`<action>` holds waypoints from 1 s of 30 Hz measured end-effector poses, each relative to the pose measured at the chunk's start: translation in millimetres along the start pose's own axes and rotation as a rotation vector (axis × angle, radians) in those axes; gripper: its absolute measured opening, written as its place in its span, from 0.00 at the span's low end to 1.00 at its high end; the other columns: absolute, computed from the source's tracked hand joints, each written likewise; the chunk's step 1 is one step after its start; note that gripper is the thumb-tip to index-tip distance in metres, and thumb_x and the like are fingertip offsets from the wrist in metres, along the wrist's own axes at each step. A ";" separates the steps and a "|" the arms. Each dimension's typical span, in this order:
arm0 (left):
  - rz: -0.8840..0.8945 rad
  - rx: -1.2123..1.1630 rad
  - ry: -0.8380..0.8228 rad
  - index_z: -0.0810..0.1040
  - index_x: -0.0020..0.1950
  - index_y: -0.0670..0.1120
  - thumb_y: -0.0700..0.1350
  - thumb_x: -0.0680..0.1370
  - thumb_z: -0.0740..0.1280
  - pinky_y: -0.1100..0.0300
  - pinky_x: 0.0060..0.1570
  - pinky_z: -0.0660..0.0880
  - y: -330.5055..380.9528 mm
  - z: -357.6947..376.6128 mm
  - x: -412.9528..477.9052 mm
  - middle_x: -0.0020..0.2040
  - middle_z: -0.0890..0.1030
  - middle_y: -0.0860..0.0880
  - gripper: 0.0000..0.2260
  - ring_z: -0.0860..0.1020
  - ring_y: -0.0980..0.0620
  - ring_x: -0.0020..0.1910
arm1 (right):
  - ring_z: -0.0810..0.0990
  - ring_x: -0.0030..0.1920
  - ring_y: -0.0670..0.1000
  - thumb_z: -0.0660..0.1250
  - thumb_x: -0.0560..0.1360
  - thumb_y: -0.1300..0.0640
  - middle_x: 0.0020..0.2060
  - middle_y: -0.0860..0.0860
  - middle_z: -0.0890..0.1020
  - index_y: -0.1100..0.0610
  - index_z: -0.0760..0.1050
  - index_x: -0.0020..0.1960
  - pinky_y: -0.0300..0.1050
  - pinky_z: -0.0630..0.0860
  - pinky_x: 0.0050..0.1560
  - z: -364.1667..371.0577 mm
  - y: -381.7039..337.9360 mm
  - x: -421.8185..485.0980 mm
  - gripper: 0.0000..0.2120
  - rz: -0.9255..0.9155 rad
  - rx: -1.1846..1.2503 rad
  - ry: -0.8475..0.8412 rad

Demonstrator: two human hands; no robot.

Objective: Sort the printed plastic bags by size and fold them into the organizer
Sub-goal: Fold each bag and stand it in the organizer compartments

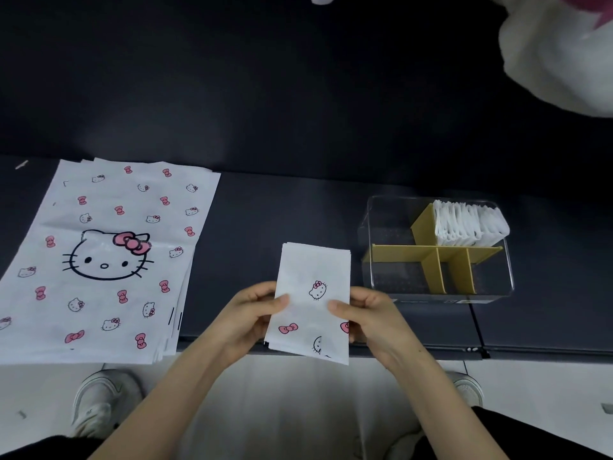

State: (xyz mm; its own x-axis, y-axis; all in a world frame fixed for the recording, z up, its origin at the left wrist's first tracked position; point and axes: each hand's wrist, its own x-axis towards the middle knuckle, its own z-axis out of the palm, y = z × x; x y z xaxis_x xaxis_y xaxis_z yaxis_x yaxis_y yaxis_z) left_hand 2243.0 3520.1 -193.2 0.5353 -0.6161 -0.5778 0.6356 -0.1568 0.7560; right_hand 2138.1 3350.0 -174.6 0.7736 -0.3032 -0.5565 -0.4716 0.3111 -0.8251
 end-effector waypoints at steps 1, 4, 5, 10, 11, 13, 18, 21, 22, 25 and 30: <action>0.016 -0.041 -0.009 0.80 0.54 0.42 0.39 0.73 0.67 0.53 0.40 0.81 0.9 0.2 1.1 0.50 0.83 0.42 0.11 0.82 0.45 0.46 | 0.74 0.29 0.50 0.66 0.75 0.66 0.37 0.54 0.84 0.59 0.81 0.50 0.37 0.68 0.25 -1.8 -0.5 0.3 0.08 -0.005 0.033 -0.023; 0.041 -0.149 -0.044 0.83 0.51 0.43 0.38 0.70 0.67 0.57 0.40 0.80 4.3 1.3 4.5 0.51 0.83 0.42 0.11 0.83 0.46 0.46 | 0.75 0.32 0.50 0.63 0.76 0.67 0.41 0.57 0.83 0.59 0.81 0.54 0.38 0.71 0.27 -8.5 -3.6 -1.3 0.11 -0.039 0.124 -0.088; 0.037 -0.168 -0.054 0.84 0.49 0.43 0.38 0.70 0.67 0.58 0.39 0.80 6.0 2.1 5.3 0.50 0.84 0.42 0.10 0.83 0.46 0.46 | 0.75 0.32 0.50 0.63 0.76 0.68 0.42 0.58 0.83 0.59 0.81 0.54 0.38 0.72 0.27 -10.9 -4.0 -1.3 0.11 -0.056 0.135 -0.096; -0.008 -0.233 -0.043 0.85 0.37 0.43 0.30 0.71 0.62 0.61 0.32 0.79 15.6 7.1 13.0 0.41 0.84 0.43 0.14 0.83 0.48 0.36 | 0.78 0.31 0.49 0.64 0.71 0.69 0.37 0.57 0.84 0.59 0.84 0.47 0.38 0.74 0.29 -20.6 -9.7 0.4 0.12 -0.128 0.188 -0.146; 0.002 -0.210 -0.035 0.84 0.33 0.43 0.27 0.71 0.58 0.63 0.30 0.77 19.2 8.3 14.5 0.36 0.83 0.43 0.18 0.81 0.49 0.32 | 0.79 0.31 0.49 0.64 0.70 0.70 0.36 0.56 0.84 0.58 0.85 0.43 0.38 0.75 0.30 -24.1 -11.5 1.3 0.13 -0.140 0.180 -0.156; 0.032 -0.126 -0.034 0.81 0.28 0.42 0.28 0.68 0.56 0.65 0.26 0.73 27.8 10.7 16.1 0.31 0.79 0.44 0.18 0.78 0.50 0.28 | 0.80 0.34 0.49 0.62 0.72 0.74 0.35 0.55 0.84 0.55 0.85 0.37 0.39 0.76 0.32 -29.7 -17.1 2.2 0.19 -0.176 0.102 -0.161; 0.094 0.117 -0.155 0.81 0.32 0.42 0.37 0.75 0.63 0.62 0.29 0.74 49.5 23.7 17.7 0.35 0.80 0.44 0.13 0.79 0.49 0.32 | 0.82 0.44 0.52 0.62 0.75 0.74 0.40 0.51 0.86 0.51 0.85 0.36 0.38 0.79 0.41 -46.7 -32.6 1.8 0.22 -0.269 -0.148 -0.122; 0.234 0.308 -0.104 0.80 0.36 0.43 0.28 0.69 0.71 0.64 0.35 0.76 54.0 37.8 23.8 0.35 0.82 0.47 0.10 0.81 0.51 0.36 | 0.83 0.51 0.51 0.65 0.75 0.68 0.45 0.52 0.85 0.51 0.85 0.45 0.40 0.78 0.46 -63.9 -39.3 -0.2 0.15 -0.240 -0.101 -0.200; 0.270 0.322 -0.083 0.80 0.37 0.42 0.27 0.68 0.71 0.64 0.36 0.76 54.2 43.2 26.6 0.36 0.82 0.48 0.11 0.81 0.52 0.36 | 0.82 0.51 0.53 0.69 0.73 0.63 0.46 0.54 0.85 0.51 0.84 0.52 0.42 0.78 0.47 -66.5 -41.0 -2.4 0.11 -0.222 -0.006 -0.224; 0.343 0.298 -0.054 0.79 0.40 0.42 0.27 0.68 0.72 0.64 0.38 0.77 55.1 62.4 35.6 0.37 0.83 0.48 0.10 0.81 0.52 0.38 | 0.83 0.49 0.52 0.73 0.69 0.53 0.43 0.52 0.84 0.50 0.75 0.62 0.46 0.80 0.45 -73.9 -38.9 -1.7 0.22 -0.181 0.023 -0.043; 0.307 0.211 -0.041 0.75 0.55 0.47 0.32 0.71 0.72 0.61 0.39 0.78 51.3 95.2 57.3 0.45 0.84 0.44 0.18 0.82 0.49 0.43 | 0.84 0.41 0.54 0.68 0.74 0.65 0.40 0.56 0.86 0.63 0.81 0.48 0.46 0.81 0.38 -88.2 -45.5 2.0 0.04 -0.200 -0.022 0.274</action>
State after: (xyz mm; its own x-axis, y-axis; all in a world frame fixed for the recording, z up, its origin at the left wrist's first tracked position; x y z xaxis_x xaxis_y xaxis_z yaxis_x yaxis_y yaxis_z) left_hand 2253.3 3403.3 -158.3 0.6573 -0.6892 -0.3048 0.3177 -0.1132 0.9414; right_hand 2123.8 3255.9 -146.8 0.7108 -0.5876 -0.3867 -0.3338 0.2022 -0.9207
